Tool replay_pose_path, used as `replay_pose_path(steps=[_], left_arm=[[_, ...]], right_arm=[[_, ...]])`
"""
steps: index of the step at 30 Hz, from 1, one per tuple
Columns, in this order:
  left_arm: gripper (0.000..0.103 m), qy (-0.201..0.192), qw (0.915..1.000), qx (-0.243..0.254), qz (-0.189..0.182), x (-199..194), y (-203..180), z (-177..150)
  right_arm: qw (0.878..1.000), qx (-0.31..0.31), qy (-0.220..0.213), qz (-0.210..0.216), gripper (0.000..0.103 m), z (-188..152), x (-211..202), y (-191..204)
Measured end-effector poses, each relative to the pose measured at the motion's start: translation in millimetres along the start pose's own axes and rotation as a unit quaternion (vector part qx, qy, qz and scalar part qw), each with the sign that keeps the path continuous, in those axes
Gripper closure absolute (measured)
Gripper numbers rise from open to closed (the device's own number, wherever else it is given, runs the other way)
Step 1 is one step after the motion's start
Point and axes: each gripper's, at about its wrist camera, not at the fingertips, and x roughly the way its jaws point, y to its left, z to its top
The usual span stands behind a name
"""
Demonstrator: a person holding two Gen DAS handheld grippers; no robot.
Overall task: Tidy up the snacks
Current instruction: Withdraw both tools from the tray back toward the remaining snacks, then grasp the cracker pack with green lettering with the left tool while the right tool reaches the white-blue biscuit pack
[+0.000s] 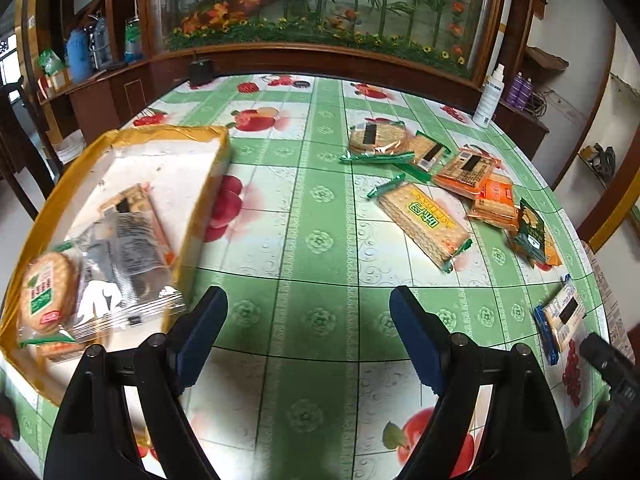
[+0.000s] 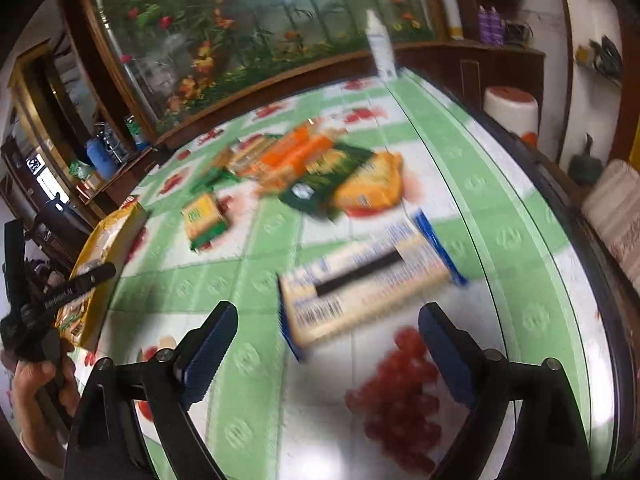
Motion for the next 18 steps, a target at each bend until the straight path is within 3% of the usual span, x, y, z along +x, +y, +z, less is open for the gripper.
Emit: replay_pose_path(steps=[4,10,18], left_arm=[[0.019,0.012,0.9998,-0.007,-0.014,10,-7,6],[0.02,0.05,0.9951,-0.066,-0.055,41,-32,30],[0.02,0.089,0.9909,-0.097,-0.027,87,-72,45]], right_arm=[[1.0,0.016,0.011,-0.005,0.009,-6,5,-8],[0.999,0.022,0.024,-0.017,0.009,-1,21,-1],[0.998,0.041,0.031,-0.027,0.006,5,32,-3]])
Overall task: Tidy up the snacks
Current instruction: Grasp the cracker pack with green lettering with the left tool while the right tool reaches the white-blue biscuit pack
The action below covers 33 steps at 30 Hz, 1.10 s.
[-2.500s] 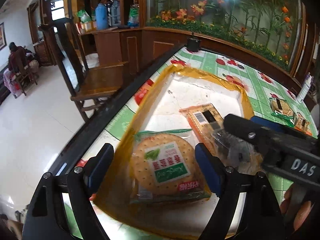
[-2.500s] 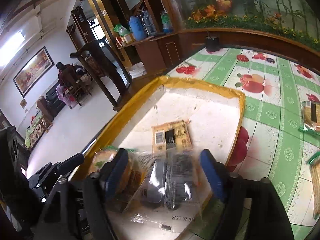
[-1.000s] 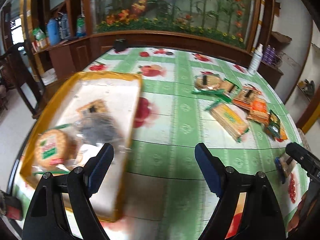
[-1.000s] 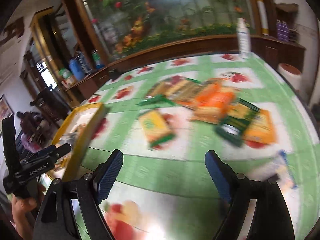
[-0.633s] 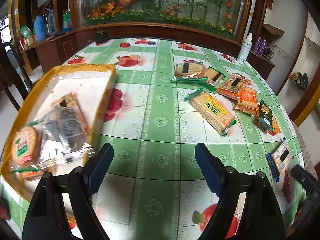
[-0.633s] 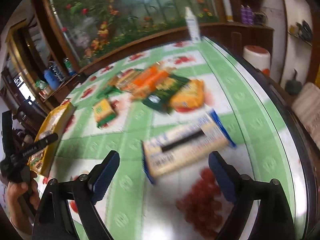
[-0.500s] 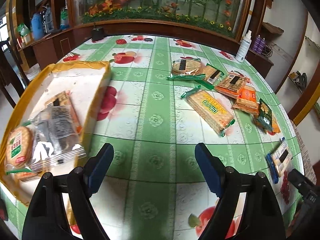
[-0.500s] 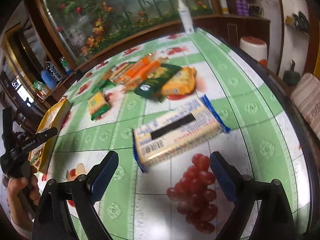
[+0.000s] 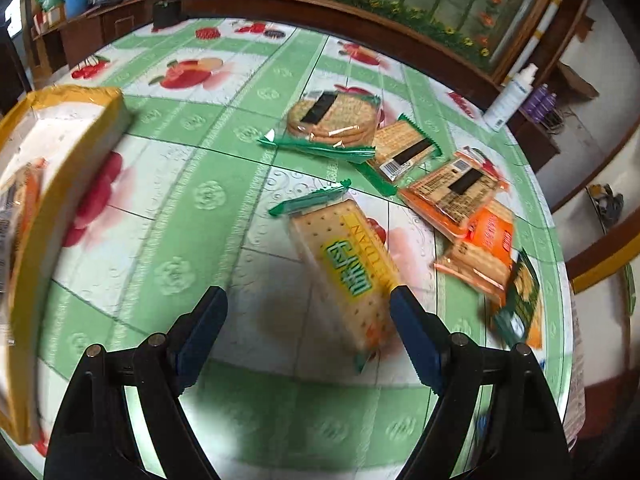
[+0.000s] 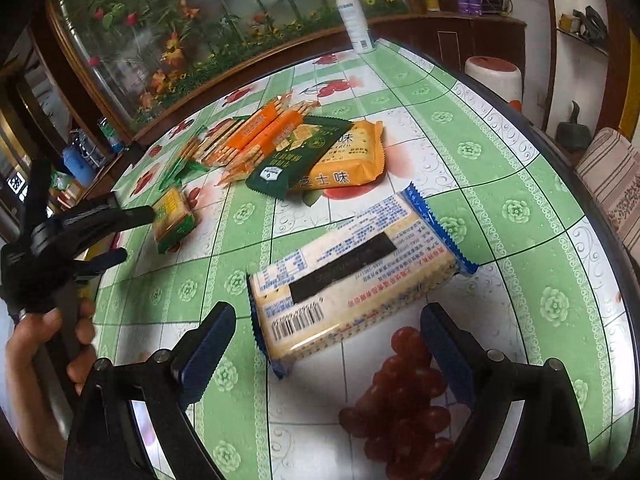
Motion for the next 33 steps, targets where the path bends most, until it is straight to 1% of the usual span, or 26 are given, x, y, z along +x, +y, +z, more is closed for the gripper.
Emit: replay_pose_path(steps=[1,2,4,7,9,10,13,15,17,20,22,24,28,29,32,33], left_arm=[[0.02,0.001,1.0,-0.004,0.0,3,-1,2],[0.019,-0.002,0.9999,-0.007,0.007,6,-3,3],[0.017,-0.017,0.9996,-0.005,0.023,9,-7,7],[0.016,-0.024,0.9992,-0.001,0.031,13,-10,14],[0.016,-0.024,0.9989,0.012,0.039,18,-11,18],[0.016,-0.022,0.9989,0.019,0.037,20,-10,19],[0.016,-0.026,0.9973,0.049,0.049,22,-8,20],[0.022,-0.029,0.9957,0.071,0.053,21,-6,18],[0.04,-0.035,0.9931,0.095,0.058,16,-1,12],[0.054,-0.04,0.991,0.114,0.057,9,10,6],[0.057,-0.039,0.9909,0.117,0.053,5,18,5],[0.057,-0.034,0.9922,0.112,0.045,1,31,4],[0.057,-0.036,0.9918,0.111,0.051,-4,44,0],[0.057,-0.034,0.9918,0.111,0.053,-4,46,-1],[0.057,-0.033,0.9917,0.112,0.054,-5,48,-3],[0.057,-0.032,0.9916,0.113,0.054,-6,47,-4]], right_arm=[[1.0,0.001,-0.001,-0.004,0.006,1,1,0],[1.0,0.003,-0.001,-0.005,0.006,3,2,-1],[1.0,0.006,-0.002,-0.005,0.005,6,4,-1],[1.0,0.003,-0.002,-0.02,0.002,12,10,3],[0.999,-0.002,-0.002,-0.032,0.002,15,15,7],[0.999,-0.009,-0.002,-0.041,0.002,17,18,10],[0.997,-0.038,-0.001,-0.064,0.001,18,25,19],[0.997,-0.045,-0.002,-0.061,0.001,18,26,20],[0.997,-0.051,-0.003,-0.058,0.001,17,25,20],[0.997,-0.06,-0.004,-0.049,0.002,15,23,17],[0.997,-0.067,-0.006,-0.045,0.002,14,23,17],[0.996,-0.073,-0.006,-0.043,0.002,14,23,17],[0.997,-0.072,-0.001,-0.039,0.002,16,23,15],[0.998,-0.06,0.001,-0.036,0.002,18,23,13],[1.0,0.002,0.003,-0.015,0.0,26,21,4],[1.0,0.009,0.004,-0.02,0.0,29,23,4]])
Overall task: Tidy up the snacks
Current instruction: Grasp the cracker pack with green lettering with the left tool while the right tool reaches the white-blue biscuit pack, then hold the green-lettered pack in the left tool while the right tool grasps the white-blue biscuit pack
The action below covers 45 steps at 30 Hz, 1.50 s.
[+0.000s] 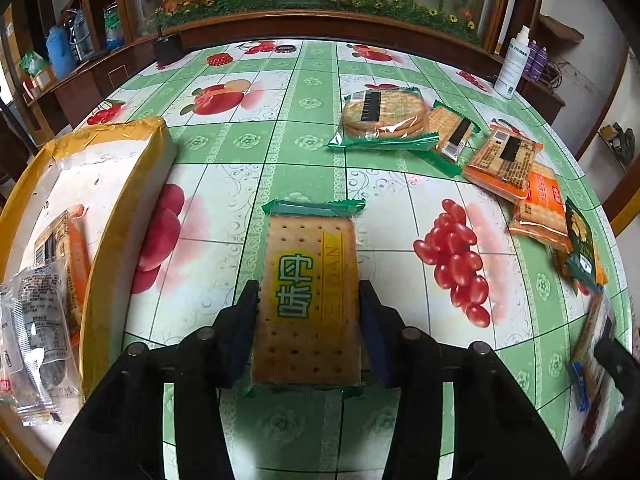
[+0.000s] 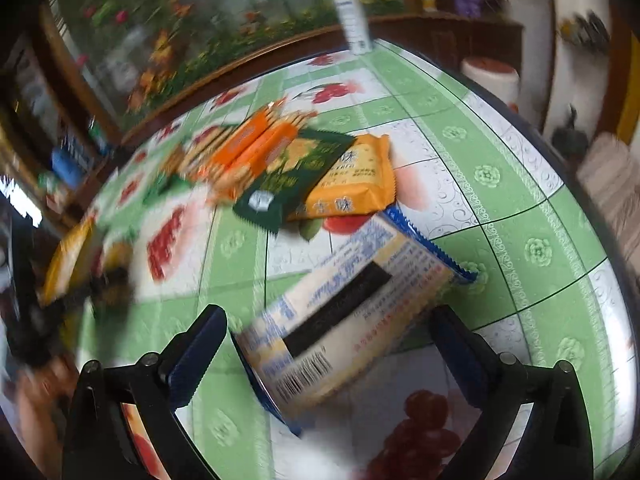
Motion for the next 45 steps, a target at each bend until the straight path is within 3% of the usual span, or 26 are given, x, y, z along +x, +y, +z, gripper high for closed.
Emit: replay_pose_path(steps=[3,6,8,10,11,14,16,19,23,27,29,32,35,39,42,45], left_arm=[[0.057,0.003,1.0,0.006,-0.004,-2,0,-3],[0.057,0.005,0.9999,0.009,-0.007,-5,1,-7],[0.057,0.006,0.9998,0.016,-0.008,-7,0,-12],[0.057,0.008,0.9997,0.019,-0.012,-10,1,-15],[0.057,0.01,0.9996,0.021,-0.014,-11,3,-17],[0.057,0.014,0.9996,0.017,-0.017,-13,8,-19],[0.057,0.016,0.9996,0.014,-0.019,-14,11,-19],[0.057,0.017,0.9997,0.01,-0.016,-14,10,-19],[0.057,0.016,0.9996,0.015,-0.015,-14,7,-20],[0.057,0.016,0.9996,0.012,-0.02,-15,9,-21],[0.057,0.016,0.9995,0.013,-0.023,-16,10,-22],[0.057,0.016,0.9995,0.012,-0.026,-16,12,-23],[0.057,0.017,0.9993,0.007,-0.033,-17,14,-24],[0.057,0.019,0.9993,0.006,-0.033,-18,15,-24],[0.057,0.021,0.9992,0.003,-0.035,-17,17,-23],[0.057,0.023,0.9992,0.001,-0.034,-14,19,-19]], right_arm=[[0.999,-0.042,0.005,-0.032,0.0,6,12,12],[0.994,-0.104,0.014,-0.008,0.002,3,16,28],[0.982,-0.189,0.017,0.014,0.01,-7,17,51],[0.962,-0.27,0.019,-0.025,0.011,-22,21,74],[0.96,-0.278,0.012,-0.024,0.009,-25,18,79],[0.973,-0.225,0.028,0.032,0.009,-19,8,68],[0.977,-0.203,0.006,0.065,0.009,-11,-3,55],[0.978,-0.204,-0.024,0.041,0.009,9,-7,47],[0.977,-0.204,-0.002,0.06,0.009,47,17,44],[0.973,-0.221,0.029,0.059,0.006,61,42,49],[0.971,-0.222,0.041,0.076,0.0,59,47,47],[0.969,-0.213,0.053,0.11,0.0,48,38,47],[0.96,-0.235,0.068,0.135,0.001,23,23,60],[0.96,-0.26,0.019,0.1,0.001,12,9,80],[0.963,-0.248,0.035,0.1,0.002,21,24,88],[0.96,-0.268,0.044,0.068,0.003,21,41,103]])
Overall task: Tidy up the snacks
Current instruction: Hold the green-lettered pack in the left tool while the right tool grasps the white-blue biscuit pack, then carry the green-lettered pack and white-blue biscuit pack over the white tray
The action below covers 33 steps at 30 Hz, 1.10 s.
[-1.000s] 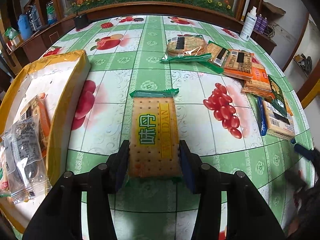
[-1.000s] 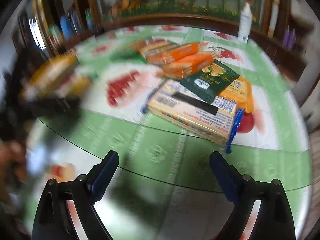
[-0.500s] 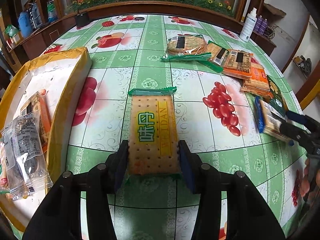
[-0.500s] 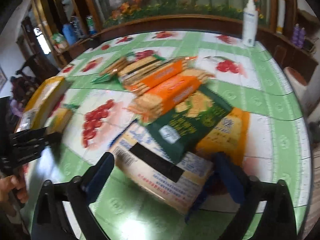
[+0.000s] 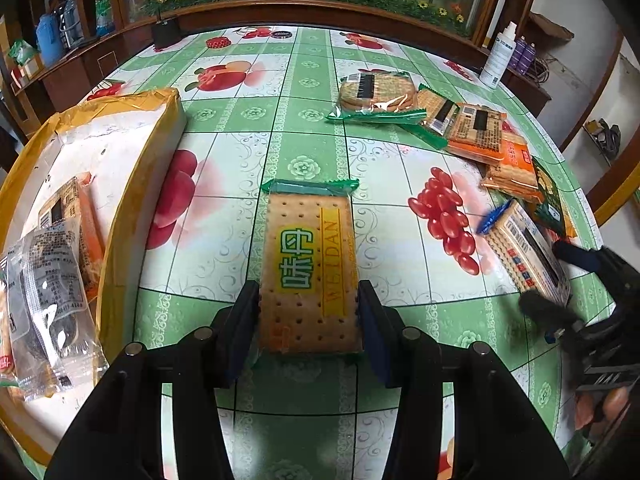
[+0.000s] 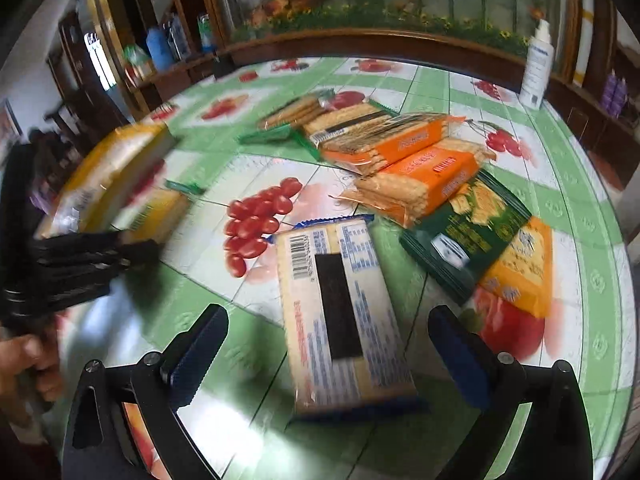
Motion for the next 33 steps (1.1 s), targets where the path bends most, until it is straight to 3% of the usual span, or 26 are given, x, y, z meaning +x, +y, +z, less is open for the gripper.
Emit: replay_pose_path(steps=[2,3,5,8,13,16,22,28,33], left_arm=[[0.057,0.0,1.0,0.002,0.005,2,-1,3],[0.057,-0.001,1.0,0.003,0.009,3,-1,4],[0.057,-0.004,0.9998,0.01,0.019,6,-2,7],[0.057,-0.007,0.9995,0.014,0.027,9,-2,11],[0.059,-0.02,0.9998,0.003,0.008,8,6,12],[0.059,-0.031,0.9991,-0.019,-0.021,5,16,9],[0.059,-0.062,0.997,-0.032,-0.036,-17,22,-2],[0.059,-0.097,0.994,-0.031,-0.04,-54,24,-15],[0.059,-0.127,0.991,-0.04,-0.015,-84,39,-30]], right_arm=[[1.0,-0.011,0.011,-0.003,0.006,0,9,8],[1.0,-0.015,0.015,-0.006,0.013,-3,12,11],[0.999,-0.029,0.011,-0.028,0.018,-8,15,19],[0.999,-0.014,-0.003,-0.032,0.046,-9,8,19],[1.0,0.018,-0.015,-0.006,0.046,-15,2,17],[0.997,0.051,-0.031,0.042,0.047,-16,-6,10],[0.983,0.109,-0.092,0.116,0.047,-19,-36,-2],[0.978,0.11,-0.121,0.129,0.047,-21,-53,11],[0.978,0.093,-0.127,0.137,0.047,-21,-60,34]])
